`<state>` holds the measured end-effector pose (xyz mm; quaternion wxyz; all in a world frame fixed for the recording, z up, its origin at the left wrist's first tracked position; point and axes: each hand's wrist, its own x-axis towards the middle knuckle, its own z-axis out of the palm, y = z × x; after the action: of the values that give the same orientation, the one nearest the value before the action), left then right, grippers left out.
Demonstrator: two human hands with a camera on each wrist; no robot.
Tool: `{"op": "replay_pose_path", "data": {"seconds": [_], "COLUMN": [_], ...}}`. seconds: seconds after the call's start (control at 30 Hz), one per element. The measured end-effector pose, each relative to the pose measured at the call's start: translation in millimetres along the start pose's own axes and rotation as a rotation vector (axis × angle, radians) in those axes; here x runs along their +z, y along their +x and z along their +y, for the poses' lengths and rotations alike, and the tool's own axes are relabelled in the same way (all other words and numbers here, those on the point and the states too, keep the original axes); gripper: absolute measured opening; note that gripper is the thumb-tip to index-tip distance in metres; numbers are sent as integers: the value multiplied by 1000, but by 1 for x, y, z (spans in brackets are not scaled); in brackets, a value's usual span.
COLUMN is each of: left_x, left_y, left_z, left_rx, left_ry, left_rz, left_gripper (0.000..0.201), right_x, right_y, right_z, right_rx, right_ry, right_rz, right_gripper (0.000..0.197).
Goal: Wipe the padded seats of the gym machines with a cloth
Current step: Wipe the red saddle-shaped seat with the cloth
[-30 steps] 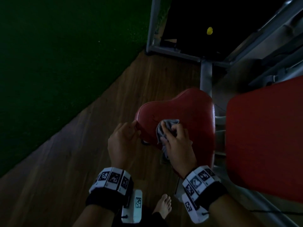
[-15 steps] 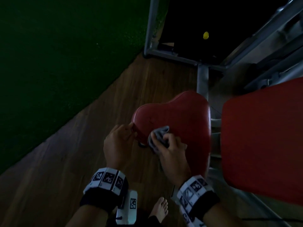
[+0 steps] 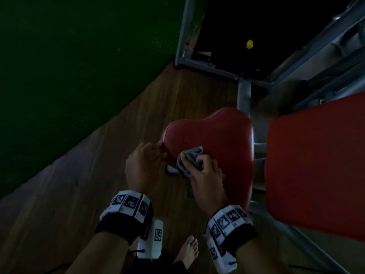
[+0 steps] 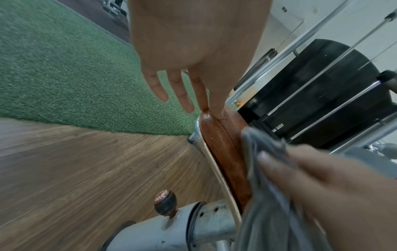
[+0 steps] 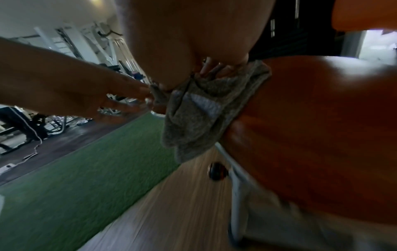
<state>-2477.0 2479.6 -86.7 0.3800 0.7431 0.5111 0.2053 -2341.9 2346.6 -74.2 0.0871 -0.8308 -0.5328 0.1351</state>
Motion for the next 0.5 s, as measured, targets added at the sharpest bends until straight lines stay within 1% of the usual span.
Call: {"op": "replay_pose_path", "data": {"seconds": [0.13,0.23,0.33,0.43,0.5], "left_x": [2,2,3,3,3], "left_y": [-2,-2,-1,0,0], "left_z": [-1,-1,-2,-3,-3], "left_rx": [19,4,-22,-16,-13], "left_ry": [2,-12,-28,-31,-41], "left_rz": [25,25,15,14,17], "left_gripper": [16,19,23,24,24], "right_x": [-2,1,6,4,-1], "right_y": [22,15,2,13,25], "right_z": [2,-5,-10,-7,-8], "right_rx": [27,67,56,37,43], "right_ry": [24,21,-43,-27,6], "right_rz": [15,25,24,21,27], "right_gripper": [60,58,61,63,58]}}
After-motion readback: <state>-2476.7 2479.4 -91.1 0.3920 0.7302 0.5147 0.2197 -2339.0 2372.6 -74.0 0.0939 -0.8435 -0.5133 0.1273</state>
